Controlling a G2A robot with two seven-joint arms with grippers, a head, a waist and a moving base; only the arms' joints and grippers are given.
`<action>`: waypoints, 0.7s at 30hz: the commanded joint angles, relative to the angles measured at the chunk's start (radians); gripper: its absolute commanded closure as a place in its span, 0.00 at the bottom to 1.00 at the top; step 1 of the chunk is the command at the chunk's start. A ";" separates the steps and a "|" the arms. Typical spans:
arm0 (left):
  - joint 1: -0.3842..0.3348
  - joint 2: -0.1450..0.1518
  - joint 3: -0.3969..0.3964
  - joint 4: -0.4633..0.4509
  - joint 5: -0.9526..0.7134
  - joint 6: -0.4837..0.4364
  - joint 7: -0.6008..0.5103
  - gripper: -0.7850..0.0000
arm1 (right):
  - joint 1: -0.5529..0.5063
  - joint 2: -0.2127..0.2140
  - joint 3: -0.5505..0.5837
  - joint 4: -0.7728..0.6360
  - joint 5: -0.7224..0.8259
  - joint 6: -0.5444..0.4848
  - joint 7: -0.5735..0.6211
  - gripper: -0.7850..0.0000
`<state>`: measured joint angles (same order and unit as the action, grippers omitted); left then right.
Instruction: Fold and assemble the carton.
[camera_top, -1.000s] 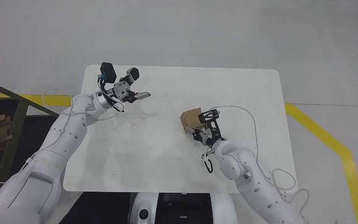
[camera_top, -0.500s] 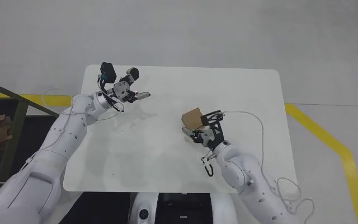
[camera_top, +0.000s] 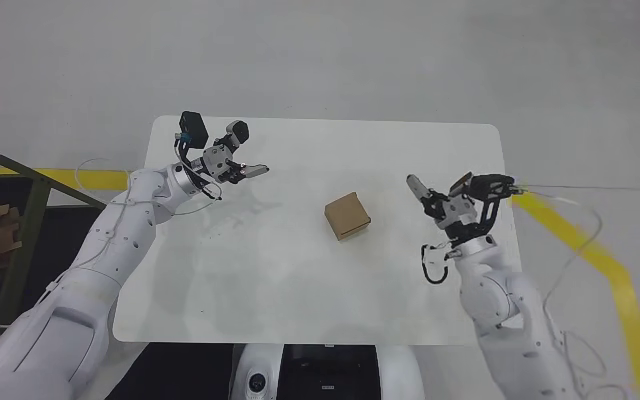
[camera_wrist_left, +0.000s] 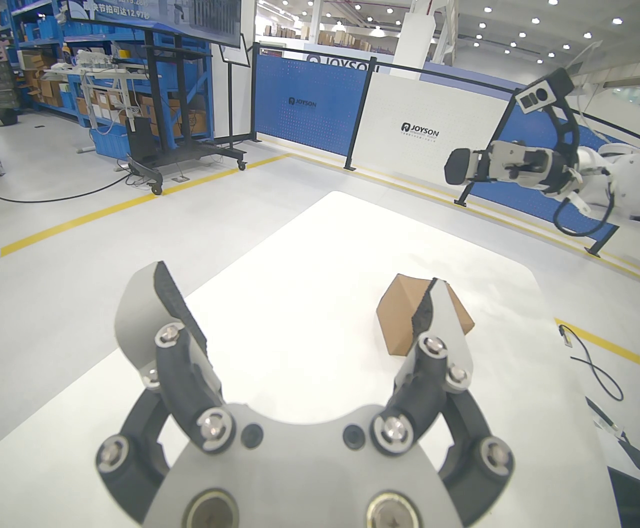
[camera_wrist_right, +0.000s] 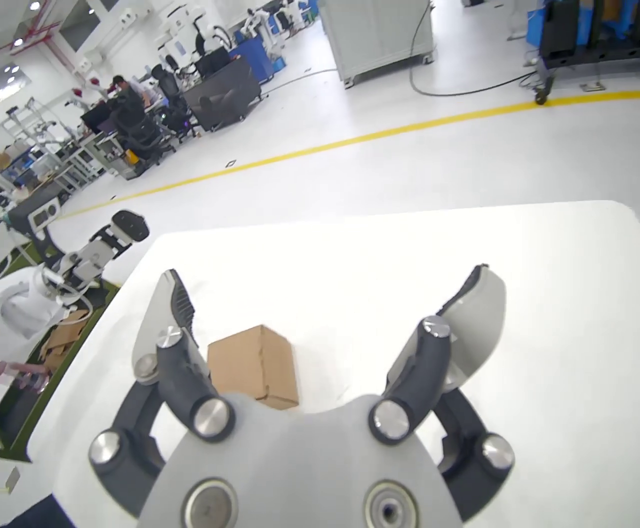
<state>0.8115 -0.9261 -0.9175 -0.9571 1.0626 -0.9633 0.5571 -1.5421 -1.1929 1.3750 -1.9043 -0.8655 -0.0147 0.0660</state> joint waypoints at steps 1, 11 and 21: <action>0.000 0.000 0.000 0.000 0.000 0.000 0.000 0.00 | 0.007 0.000 0.022 0.015 -0.007 0.010 -0.011 0.00; 0.000 0.000 0.000 0.000 0.000 0.000 0.000 0.00 | -0.006 0.001 0.084 0.017 -0.128 0.100 -0.051 0.00; 0.000 0.000 0.000 0.000 0.000 0.000 0.000 0.00 | -0.006 -0.001 0.088 0.005 -0.153 0.112 -0.048 0.00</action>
<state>0.8115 -0.9261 -0.9175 -0.9571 1.0626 -0.9633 0.5571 -1.5482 -1.1940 1.4629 -1.8993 -1.0184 0.0976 0.0185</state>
